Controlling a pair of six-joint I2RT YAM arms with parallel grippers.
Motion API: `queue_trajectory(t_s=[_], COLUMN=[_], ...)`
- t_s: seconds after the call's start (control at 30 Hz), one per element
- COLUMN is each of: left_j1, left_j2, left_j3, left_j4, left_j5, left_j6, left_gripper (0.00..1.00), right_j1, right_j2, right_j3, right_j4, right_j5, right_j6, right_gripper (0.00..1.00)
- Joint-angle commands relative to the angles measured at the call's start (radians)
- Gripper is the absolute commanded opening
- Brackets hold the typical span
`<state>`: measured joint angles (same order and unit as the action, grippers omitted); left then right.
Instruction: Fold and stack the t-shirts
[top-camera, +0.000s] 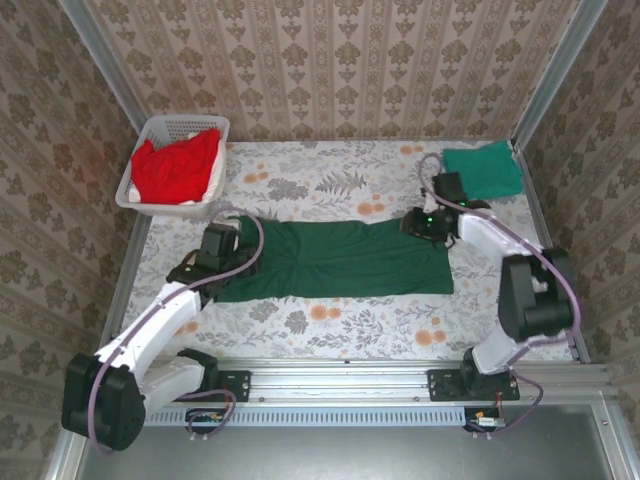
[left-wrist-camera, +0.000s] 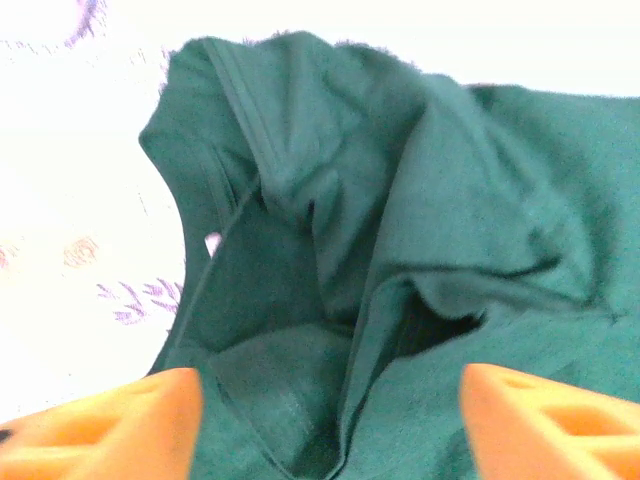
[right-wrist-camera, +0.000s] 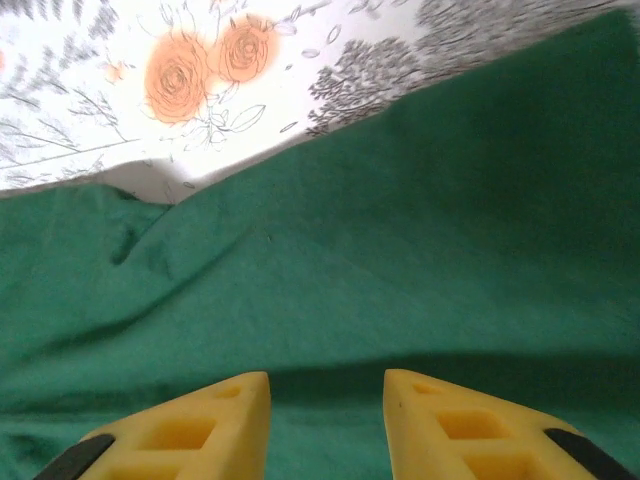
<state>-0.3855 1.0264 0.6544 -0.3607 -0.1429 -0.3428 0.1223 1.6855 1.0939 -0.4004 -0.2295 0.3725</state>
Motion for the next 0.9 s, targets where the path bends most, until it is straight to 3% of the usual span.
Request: queue_trajectory(t_s=[0.0,0.2,0.37,0.47,0.6,0.67,0.73,0.87], left_j1=[0.022,0.038,0.072,0.072,0.074,0.081,0.094,0.12], left_j2=[0.006,0.228,0.483,0.513,0.45,0.403,0.388,0.504], left_j3=[0.064,0.137,0.287,0.289,0.254,0.231,0.217,0.28], left_j4=[-0.041,0.033,-0.01,0.009,0.011,0.016,0.04,0.045], left_j5=[0.028,0.097,0.126,0.155,0.158,0.142,0.163,0.181], left_j6=[-0.008,0.018,0.005,-0.005,-0.019,-0.024,-0.02,-0.006], left_gripper=[0.79,0.9,0.83,0.78,0.77,0.84,0.92,0.89], right_j1=[-0.014,-0.092,-0.15,-0.143,-0.085,-0.017,0.051,0.132], right_j2=[0.132,0.193,0.119,-0.002,-0.122,-0.14,-0.108,0.063], right_j3=[0.082,0.043,-0.004,-0.041,-0.077,-0.095,-0.077,0.03], right_j4=[-0.088,-0.069,-0.07,-0.066,-0.059,-0.007,0.032,0.029], right_j5=[0.142,0.141,0.093,0.091,0.134,0.142,0.122,0.142], right_j6=[0.076,0.12,0.12,0.108,0.095,0.095,0.1,0.11], right_gripper=[0.37,0.39,0.4,0.43,0.46,0.5,0.5,0.49])
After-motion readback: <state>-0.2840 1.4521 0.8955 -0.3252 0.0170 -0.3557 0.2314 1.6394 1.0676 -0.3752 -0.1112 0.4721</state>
